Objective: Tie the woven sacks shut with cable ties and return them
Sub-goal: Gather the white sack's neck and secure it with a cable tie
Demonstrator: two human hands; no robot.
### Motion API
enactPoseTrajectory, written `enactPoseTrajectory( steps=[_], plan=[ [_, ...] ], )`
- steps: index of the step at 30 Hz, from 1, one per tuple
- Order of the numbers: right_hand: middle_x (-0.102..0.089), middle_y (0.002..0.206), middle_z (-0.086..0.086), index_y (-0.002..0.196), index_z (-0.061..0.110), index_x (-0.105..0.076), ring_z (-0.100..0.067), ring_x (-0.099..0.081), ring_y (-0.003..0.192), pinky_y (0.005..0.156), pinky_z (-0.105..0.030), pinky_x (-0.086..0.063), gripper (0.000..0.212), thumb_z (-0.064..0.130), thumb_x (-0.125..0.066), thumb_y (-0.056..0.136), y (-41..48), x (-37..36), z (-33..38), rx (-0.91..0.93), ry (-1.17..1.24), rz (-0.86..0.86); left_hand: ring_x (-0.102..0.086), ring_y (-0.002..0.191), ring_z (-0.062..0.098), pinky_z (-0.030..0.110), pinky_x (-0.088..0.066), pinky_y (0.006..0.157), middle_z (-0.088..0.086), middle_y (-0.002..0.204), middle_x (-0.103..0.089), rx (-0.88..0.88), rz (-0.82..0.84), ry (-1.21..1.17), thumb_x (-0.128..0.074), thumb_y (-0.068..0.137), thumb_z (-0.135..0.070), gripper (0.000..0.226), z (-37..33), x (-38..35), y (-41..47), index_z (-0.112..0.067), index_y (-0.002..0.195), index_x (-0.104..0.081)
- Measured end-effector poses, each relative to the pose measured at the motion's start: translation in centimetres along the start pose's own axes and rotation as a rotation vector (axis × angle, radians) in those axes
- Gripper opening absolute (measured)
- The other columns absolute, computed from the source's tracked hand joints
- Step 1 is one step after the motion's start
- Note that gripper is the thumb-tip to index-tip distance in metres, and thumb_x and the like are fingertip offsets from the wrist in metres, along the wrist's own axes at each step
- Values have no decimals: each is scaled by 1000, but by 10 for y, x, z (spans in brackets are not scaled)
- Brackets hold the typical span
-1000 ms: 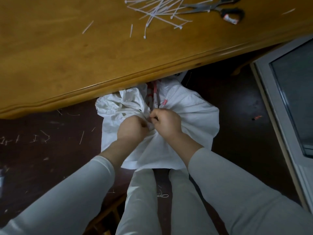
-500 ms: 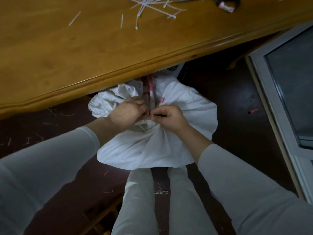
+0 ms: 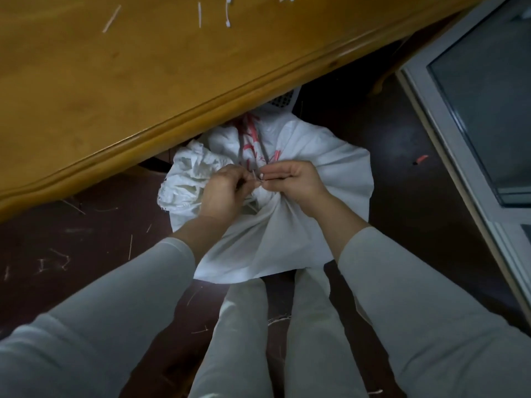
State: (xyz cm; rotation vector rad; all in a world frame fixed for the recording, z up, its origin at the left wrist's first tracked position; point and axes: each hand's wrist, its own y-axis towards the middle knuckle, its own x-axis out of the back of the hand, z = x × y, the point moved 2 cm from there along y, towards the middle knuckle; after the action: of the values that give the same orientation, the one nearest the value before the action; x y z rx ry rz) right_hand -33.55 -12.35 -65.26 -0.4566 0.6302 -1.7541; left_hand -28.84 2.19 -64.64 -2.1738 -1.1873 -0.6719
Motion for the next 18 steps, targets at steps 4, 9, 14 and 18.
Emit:
enactPoseTrajectory(
  steps=[4, 9, 14, 18],
  plan=[
    [-67, 72, -1, 104, -15, -62, 1, -66, 60, 73, -14, -54, 35, -19, -67, 70, 1, -1, -3, 5, 3, -25, -55, 74, 20, 21, -38, 65, 12, 83, -63, -33, 1, -52, -64, 86, -15, 12, 4, -6, -1, -3, 88, -64],
    [-68, 66, 4, 86, -3, -67, -7, -65, 65, 82, -24, -55, 20, -14, -70, 70, 6, -4, -2, 31, -15, -48, -58, 81, 23, 31, -47, 74, 9, 86, -63, 70, -55, -125, -64, 85, -14, 10, 5, -10, 1, -5, 89, -67],
    [-68, 103, -19, 107, -10, -64, -13, -64, 80, 86, -20, -52, 33, -12, -68, 74, 12, -1, 2, -8, -129, 13, -61, 86, 27, 34, -51, 79, 14, 93, -65, 135, -67, -166, -64, 85, -15, 11, 6, -16, 0, -6, 91, -67],
    [-69, 107, -17, 105, -3, -68, -14, -64, 92, 97, -25, -49, 28, -9, -65, 78, 15, 9, 5, -56, -231, 87, -59, 82, 19, 30, -49, 78, 14, 94, -65, 168, -68, -180, -63, 86, -15, 11, 5, -21, -5, -7, 91, -66]
  ],
)
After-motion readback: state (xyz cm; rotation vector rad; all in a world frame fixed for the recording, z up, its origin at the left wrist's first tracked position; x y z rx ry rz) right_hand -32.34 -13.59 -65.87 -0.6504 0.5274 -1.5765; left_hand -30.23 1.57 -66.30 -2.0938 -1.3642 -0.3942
